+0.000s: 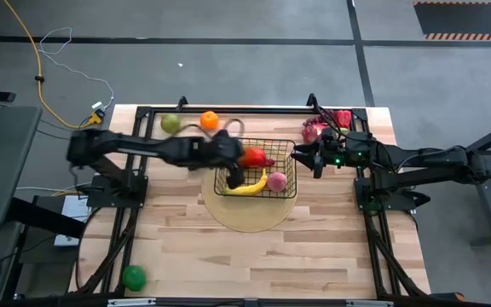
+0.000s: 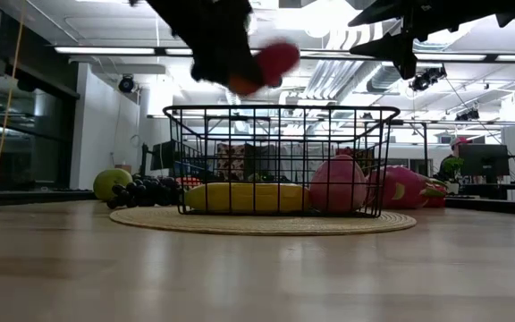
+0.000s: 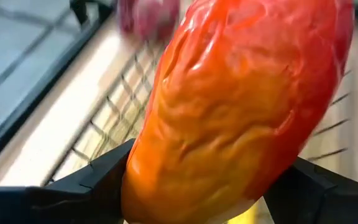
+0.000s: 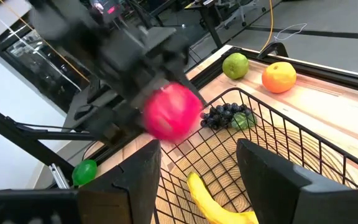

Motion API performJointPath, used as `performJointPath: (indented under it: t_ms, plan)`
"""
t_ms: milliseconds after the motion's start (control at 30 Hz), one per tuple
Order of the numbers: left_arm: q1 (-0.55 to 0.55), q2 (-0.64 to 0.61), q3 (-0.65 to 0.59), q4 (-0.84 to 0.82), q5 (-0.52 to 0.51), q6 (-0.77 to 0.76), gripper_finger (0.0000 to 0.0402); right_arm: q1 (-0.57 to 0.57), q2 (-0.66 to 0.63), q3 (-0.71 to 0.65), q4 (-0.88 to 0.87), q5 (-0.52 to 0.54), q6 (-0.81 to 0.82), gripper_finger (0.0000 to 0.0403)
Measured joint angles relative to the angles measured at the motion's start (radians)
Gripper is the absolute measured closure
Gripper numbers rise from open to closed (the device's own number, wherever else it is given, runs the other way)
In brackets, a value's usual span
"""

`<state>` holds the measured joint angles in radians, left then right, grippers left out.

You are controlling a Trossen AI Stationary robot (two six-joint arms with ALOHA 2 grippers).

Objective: Build produce basket
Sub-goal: Put the red mango into the wire basket

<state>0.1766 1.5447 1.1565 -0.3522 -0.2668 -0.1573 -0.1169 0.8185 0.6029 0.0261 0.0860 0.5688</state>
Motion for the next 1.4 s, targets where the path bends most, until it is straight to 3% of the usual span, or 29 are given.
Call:
performJointPath:
  t_ms: [167, 400, 1200, 1400]
  plan:
    - [0.014, 0.178, 0.072, -0.091, -0.006, 0.027, 0.0123, 0.0, 0.0, 0.0, 0.0, 0.0, 0.0, 0.0201]
    - [0.014, 0.295, 0.091, -0.094, -0.026, 0.065, 0.0123, 0.0, 0.0, 0.0, 0.0, 0.0, 0.01, 0.0201]
    - [0.013, 0.311, 0.091, -0.138, -0.006, 0.082, 0.0102, 0.0, 0.0, 0.0, 0.0, 0.001, 0.017, 0.0201]
    - [0.013, 0.311, 0.091, -0.14, -0.006, 0.082, 0.0068, 0.0, 0.0, 0.0, 0.0, 0.001, 0.016, 0.0201]
